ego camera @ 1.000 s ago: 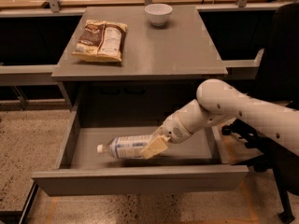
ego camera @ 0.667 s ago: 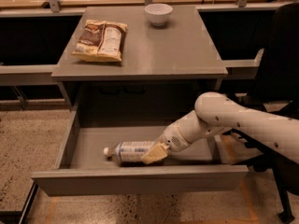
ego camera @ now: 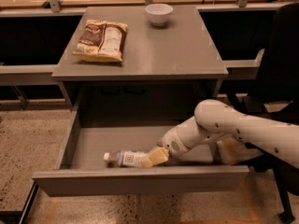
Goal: Place blue plastic bottle into top drawer
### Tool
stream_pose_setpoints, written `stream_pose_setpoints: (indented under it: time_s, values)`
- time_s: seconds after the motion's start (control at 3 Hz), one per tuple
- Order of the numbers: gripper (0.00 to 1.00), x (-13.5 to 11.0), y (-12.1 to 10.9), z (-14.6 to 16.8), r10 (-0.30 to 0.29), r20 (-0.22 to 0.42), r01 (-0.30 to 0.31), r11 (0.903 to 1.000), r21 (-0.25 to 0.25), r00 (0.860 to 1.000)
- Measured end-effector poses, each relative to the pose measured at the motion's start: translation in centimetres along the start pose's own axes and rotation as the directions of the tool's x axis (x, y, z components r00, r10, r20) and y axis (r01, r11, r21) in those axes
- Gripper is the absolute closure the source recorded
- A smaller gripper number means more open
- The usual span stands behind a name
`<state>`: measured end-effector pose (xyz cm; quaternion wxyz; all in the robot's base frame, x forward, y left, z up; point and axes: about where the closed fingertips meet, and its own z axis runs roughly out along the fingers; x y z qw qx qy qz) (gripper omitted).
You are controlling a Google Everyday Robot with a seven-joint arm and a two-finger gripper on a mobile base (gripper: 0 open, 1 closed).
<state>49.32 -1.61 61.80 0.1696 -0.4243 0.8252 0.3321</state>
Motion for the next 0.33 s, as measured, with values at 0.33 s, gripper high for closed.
stream_pose_setpoints:
  time_s: [0.33]
  values:
    - [0.0, 0.0, 0.0, 0.01, 0.0, 0.0, 0.0, 1.0, 0.0, 1.0]
